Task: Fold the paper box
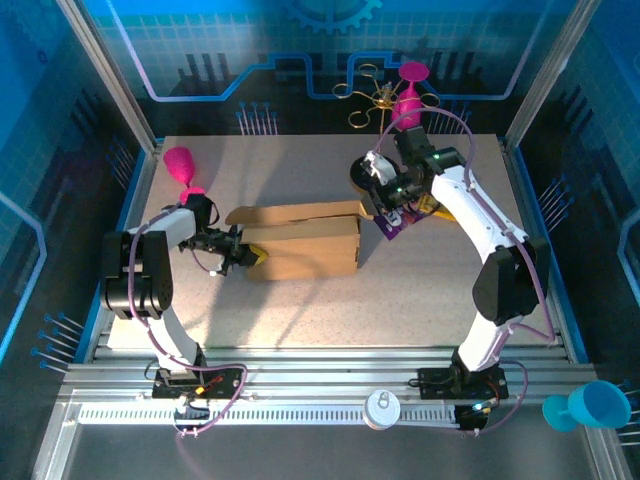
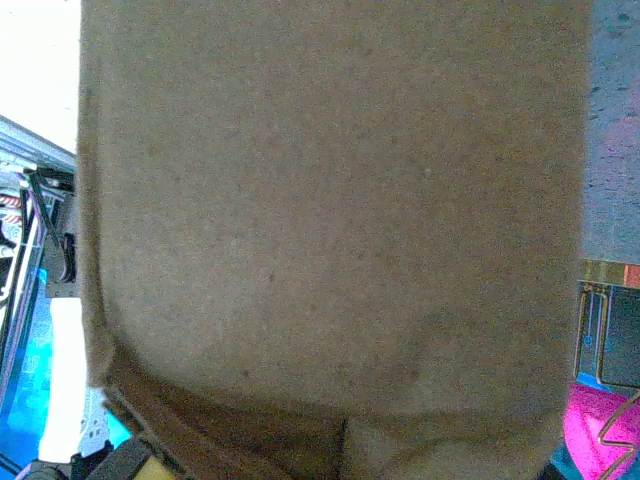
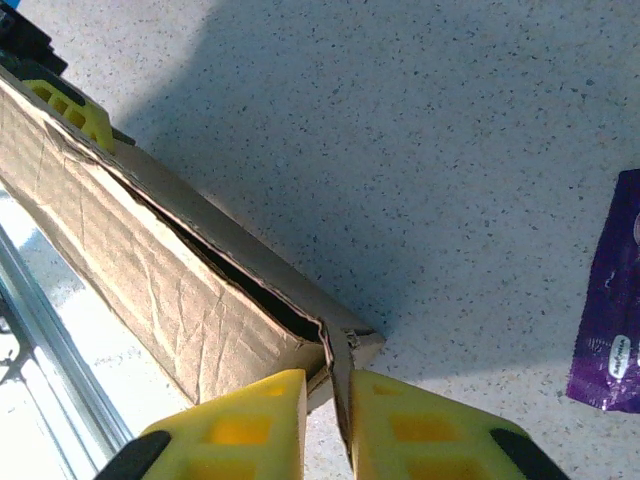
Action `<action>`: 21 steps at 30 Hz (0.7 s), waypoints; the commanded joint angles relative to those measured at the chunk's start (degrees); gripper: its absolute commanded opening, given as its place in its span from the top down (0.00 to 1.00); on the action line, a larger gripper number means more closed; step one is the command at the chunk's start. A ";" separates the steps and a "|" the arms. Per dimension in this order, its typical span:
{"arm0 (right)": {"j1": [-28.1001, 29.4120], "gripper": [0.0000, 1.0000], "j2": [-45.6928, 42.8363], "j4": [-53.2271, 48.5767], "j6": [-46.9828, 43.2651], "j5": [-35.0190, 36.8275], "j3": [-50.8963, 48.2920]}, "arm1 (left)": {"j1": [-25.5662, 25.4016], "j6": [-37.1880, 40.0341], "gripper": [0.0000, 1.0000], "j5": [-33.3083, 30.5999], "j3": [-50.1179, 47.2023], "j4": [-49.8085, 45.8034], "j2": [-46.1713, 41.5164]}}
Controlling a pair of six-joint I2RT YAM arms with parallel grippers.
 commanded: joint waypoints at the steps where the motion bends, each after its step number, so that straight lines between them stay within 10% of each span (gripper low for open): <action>1: 0.67 0.82 -0.99 -1.44 -0.35 0.72 -0.50 | 1.20 -2.80 1.00 -10.33 0.69 -2.55 1.76; 21: 4.25 1.00 -3.82 2.87 8.29 4.38 -4.15 | 1.20 -2.85 1.00 -10.07 0.76 -2.05 2.03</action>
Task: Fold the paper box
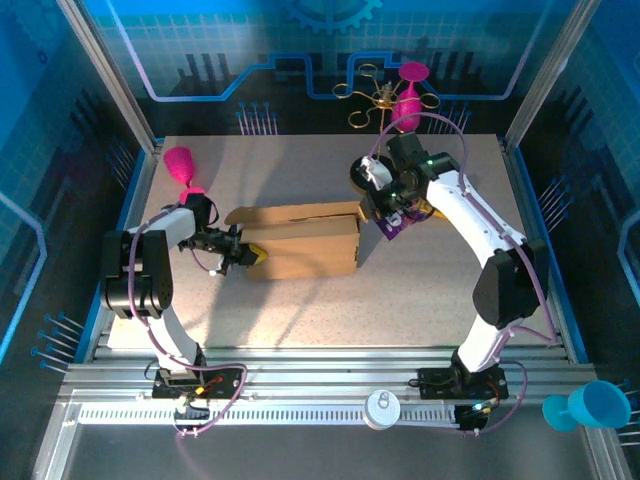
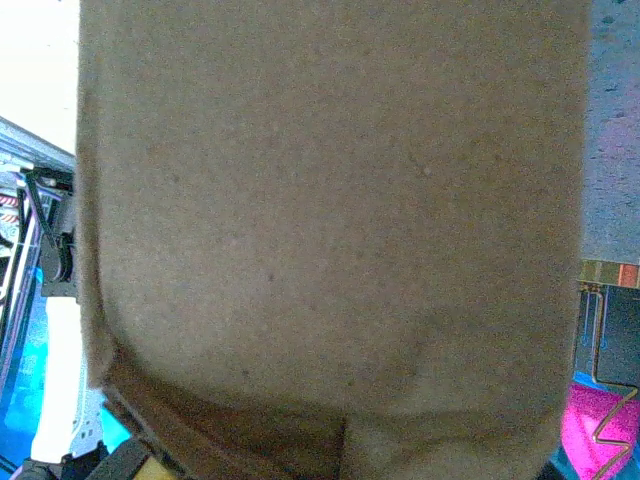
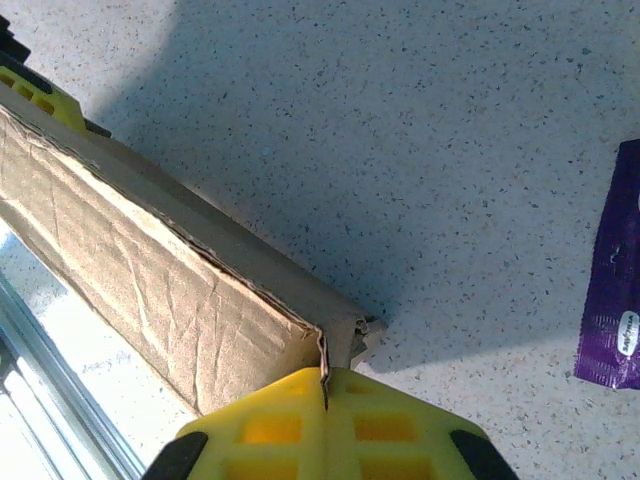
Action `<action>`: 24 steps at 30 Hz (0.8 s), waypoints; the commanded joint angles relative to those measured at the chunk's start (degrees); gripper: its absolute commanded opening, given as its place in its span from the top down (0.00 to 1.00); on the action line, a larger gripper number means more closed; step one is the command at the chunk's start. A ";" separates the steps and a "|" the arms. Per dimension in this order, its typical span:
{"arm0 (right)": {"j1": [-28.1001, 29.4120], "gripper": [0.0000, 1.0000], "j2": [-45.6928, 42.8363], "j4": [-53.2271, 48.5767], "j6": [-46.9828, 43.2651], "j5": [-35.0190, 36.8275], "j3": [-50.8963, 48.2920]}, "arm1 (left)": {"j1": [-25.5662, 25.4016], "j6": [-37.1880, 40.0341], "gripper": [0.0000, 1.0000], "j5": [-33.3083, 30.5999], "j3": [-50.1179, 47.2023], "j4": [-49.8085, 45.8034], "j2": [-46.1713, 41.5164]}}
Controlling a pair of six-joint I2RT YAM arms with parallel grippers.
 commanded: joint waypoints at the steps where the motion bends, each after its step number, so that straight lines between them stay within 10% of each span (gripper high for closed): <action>1: 1.90 1.00 -2.76 1.39 4.87 0.68 -1.52 | 0.96 -2.76 1.00 -10.09 0.49 -2.02 1.74; 24: 10.59 1.00 -7.55 10.63 28.00 14.90 -9.50 | 0.96 -4.58 1.00 -9.78 -0.64 0.30 1.51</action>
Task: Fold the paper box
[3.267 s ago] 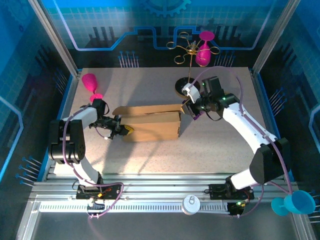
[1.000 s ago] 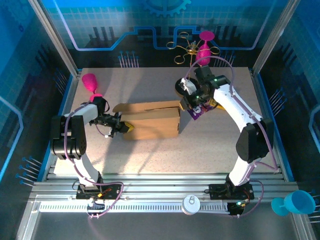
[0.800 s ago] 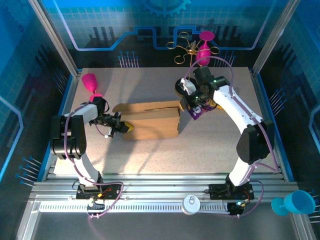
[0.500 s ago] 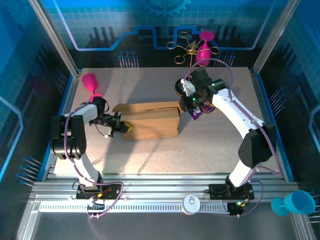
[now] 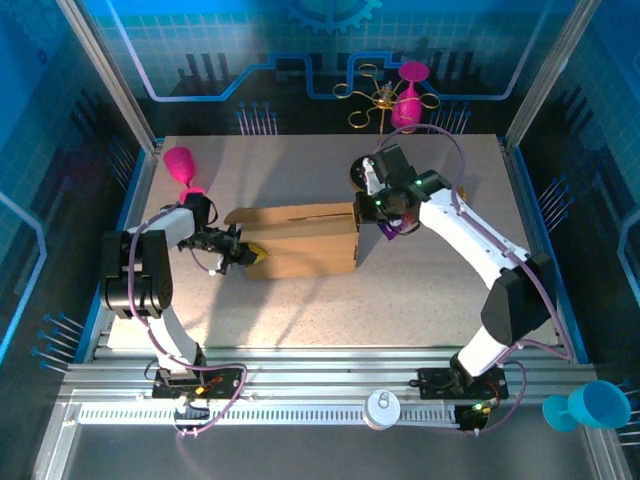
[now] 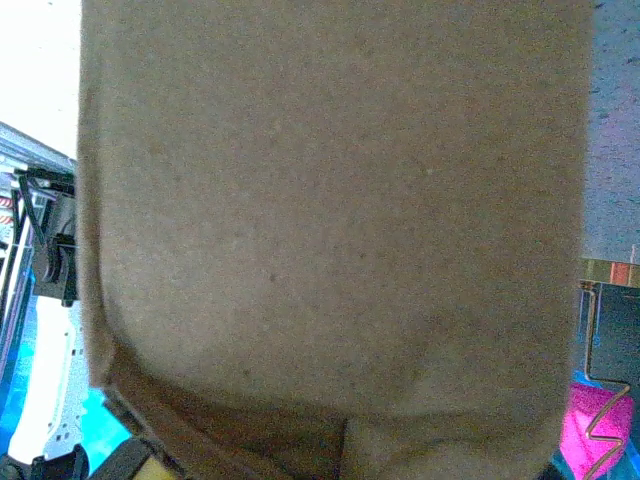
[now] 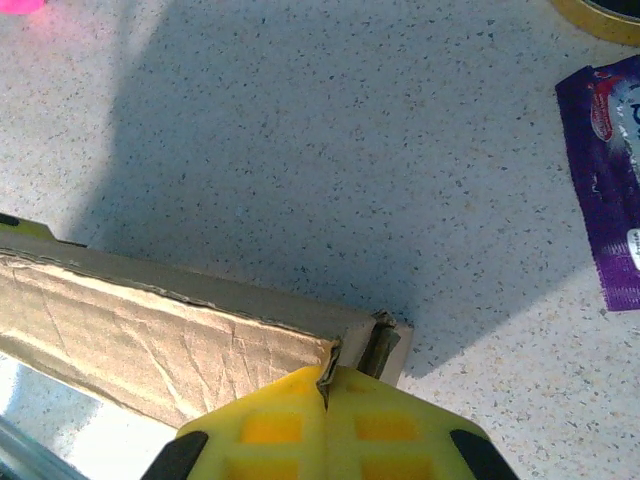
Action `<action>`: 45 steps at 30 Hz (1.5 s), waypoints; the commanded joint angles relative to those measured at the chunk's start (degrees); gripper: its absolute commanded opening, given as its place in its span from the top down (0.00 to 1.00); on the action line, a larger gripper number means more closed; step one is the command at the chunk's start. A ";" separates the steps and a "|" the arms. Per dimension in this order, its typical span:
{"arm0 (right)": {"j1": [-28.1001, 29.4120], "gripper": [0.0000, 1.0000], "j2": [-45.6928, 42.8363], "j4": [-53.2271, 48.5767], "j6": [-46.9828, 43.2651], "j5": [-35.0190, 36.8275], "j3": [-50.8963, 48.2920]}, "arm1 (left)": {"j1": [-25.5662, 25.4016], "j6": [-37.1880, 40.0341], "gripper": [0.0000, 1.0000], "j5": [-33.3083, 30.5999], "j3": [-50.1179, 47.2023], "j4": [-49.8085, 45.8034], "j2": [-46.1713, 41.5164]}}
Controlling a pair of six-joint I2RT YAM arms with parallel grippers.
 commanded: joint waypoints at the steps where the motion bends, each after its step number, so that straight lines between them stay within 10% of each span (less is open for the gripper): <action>1: 2.95 1.00 -1.84 1.47 1.64 1.04 -2.66 | 0.61 -4.34 1.00 -9.72 -0.63 -0.24 1.55; 17: 5.89 1.00 -2.24 5.45 -0.77 9.17 -8.64 | 0.64 -4.96 0.82 -7.22 -1.55 8.03 2.04; 24: 5.98 1.00 -1.72 5.85 -2.73 9.96 -8.66 | 0.99 -3.61 0.16 -7.29 -2.46 12.26 -2.21; 27: 5.98 1.00 -0.89 5.67 -2.87 10.36 -7.96 | 1.14 -1.69 0.03 -7.06 -2.47 11.89 -3.76; 45: 5.88 1.00 -3.36 9.04 -3.17 11.65 -8.89 | 2.62 13.57 0.01 -12.20 -9.11 1.49 -15.80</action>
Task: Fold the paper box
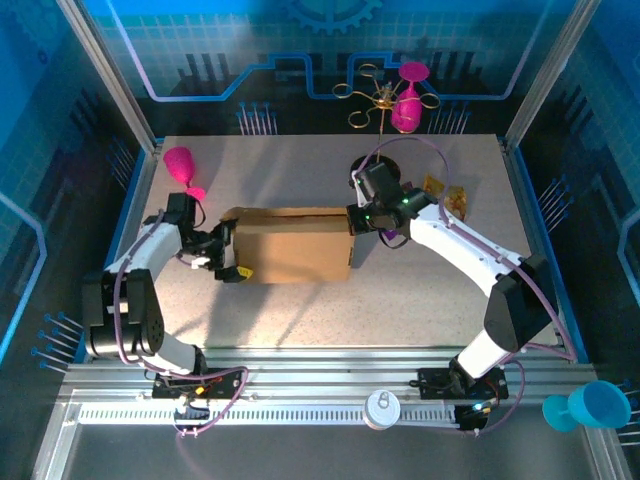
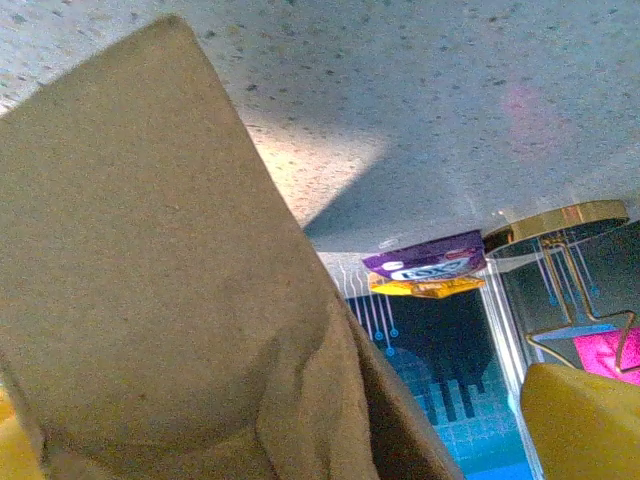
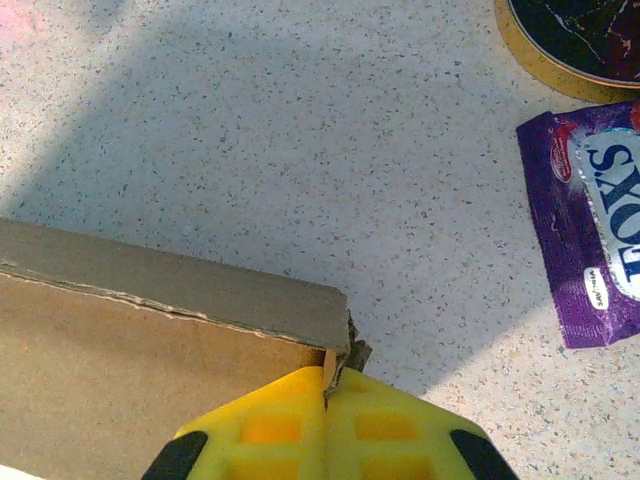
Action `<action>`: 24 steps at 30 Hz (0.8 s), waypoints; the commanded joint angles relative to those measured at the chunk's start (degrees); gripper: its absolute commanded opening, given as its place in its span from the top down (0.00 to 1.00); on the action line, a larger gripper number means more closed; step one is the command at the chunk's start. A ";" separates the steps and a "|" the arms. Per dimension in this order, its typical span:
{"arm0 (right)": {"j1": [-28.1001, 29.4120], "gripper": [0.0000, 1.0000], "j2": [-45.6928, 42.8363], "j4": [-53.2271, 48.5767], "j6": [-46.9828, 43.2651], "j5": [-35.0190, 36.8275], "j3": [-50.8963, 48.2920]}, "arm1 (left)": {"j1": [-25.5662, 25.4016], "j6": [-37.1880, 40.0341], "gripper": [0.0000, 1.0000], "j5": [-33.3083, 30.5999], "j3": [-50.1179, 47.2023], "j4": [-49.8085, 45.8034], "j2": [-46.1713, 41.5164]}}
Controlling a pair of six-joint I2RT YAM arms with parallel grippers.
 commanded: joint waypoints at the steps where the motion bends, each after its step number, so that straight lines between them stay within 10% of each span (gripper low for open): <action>1: 0.79 1.00 -1.72 0.41 -0.31 0.30 -1.42 | 0.71 4.82 0.01 -0.80 -1.79 -1.81 0.60; 8: 0.78 1.00 -2.64 1.59 0.38 0.25 -2.22 | 0.87 12.96 0.04 -1.84 2.68 -10.15 7.59; 17: 0.77 1.00 -7.47 5.07 0.19 1.52 -7.03 | 2.83 -2.94 0.01 4.42 -3.79 7.01 10.30; 24: 0.61 1.00 -10.00 7.02 0.41 1.90 -10.11 | 3.99 -4.05 0.01 4.30 7.04 -1.03 13.58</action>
